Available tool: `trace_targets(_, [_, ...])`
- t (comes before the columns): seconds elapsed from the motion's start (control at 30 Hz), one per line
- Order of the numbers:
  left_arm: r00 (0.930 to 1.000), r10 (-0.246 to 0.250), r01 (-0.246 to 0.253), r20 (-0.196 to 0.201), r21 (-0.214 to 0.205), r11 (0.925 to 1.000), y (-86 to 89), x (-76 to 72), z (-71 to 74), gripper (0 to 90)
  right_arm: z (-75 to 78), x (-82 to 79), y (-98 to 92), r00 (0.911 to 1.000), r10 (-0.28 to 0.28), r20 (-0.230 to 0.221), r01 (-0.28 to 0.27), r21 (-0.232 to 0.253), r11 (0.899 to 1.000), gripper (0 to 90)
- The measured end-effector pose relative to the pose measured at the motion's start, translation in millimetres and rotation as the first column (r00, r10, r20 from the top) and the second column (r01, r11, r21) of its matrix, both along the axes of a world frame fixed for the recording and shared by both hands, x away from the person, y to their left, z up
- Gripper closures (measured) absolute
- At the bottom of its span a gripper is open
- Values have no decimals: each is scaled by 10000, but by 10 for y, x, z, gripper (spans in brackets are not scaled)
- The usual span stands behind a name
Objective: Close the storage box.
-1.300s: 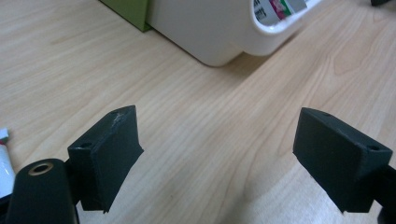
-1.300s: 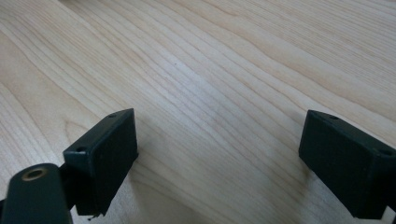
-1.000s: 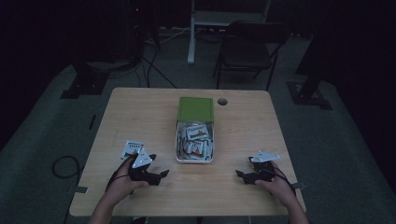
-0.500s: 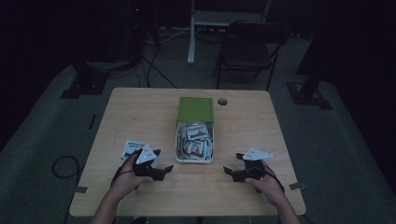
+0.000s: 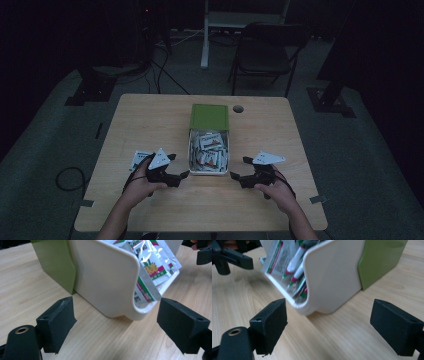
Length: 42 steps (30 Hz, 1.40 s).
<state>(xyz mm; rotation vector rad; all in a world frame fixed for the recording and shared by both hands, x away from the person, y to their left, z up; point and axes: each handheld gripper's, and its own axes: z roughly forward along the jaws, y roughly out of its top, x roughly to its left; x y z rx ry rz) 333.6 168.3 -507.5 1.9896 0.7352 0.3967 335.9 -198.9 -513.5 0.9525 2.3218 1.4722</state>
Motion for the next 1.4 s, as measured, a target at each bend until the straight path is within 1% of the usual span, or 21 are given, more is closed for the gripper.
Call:
trace_targets(0.2, [9999, -92, 93, 41, -74, 9999, -53, 57, 26, 149, 44, 70, 46, 10000, 27, 48, -27, 157, 9999, 135])
trace_targets(0.33, [9999, -100, 100, 92, -49, 9999, -87, 93, 28, 149, 51, 119, 88, 9999, 87, 57, -88, 128, 9999, 135])
trace_targets(0.47, [9999, -57, 59, 137, -133, 9999, -87, 136, 37, 149, 36, 156, 105, 9999, 113, 42, -114, 86, 9999, 136])
trace_targets(0.57, [9998, 38, -36, 198, -78, 10000, -76, 172, 39, 149, 30, 172, 106, 10000, 73, 27, -73, 124, 9999, 138])
trace_targets(0.6, [9998, 71, -69, 207, -102, 9999, -77, 180, 38, 149, 22, 197, 101, 10000, 33, 90, -33, 17, 10000, 142])
trace_targets(0.67, [9997, 80, -78, 215, -94, 9999, -79, 198, 38, 149, 15, 222, 95, 10000, -38, 82, 38, 7, 10000, 142])
trace_targets(0.8, [9996, 99, -98, 255, -27, 9999, -96, 222, 36, 149, 13, 263, 84, 9999, -137, 19, 137, 129, 9998, 142])
trace_targets(0.93, [9995, 128, -131, 284, 76, 9999, -105, 236, 38, 149, 25, 282, 96, 9999, -87, 51, 87, 57, 9999, 135])
trace_targets(1.07, [9993, 209, -211, 305, 53, 9998, -94, 266, 39, 150, 28, 299, 99, 9999, -111, 16, 111, 42, 9999, 138])
trace_targets(1.17, [9995, 218, -217, 217, -54, 9998, -82, 285, 33, 148, 26, 306, 96, 10000, -83, -12, 83, 64, 9999, 135])
trace_targets(1.4, [9995, 238, -238, 226, 8, 9997, -83, 330, 36, 141, 24, 326, 98, 9999, -108, -33, 108, 73, 9999, 132])
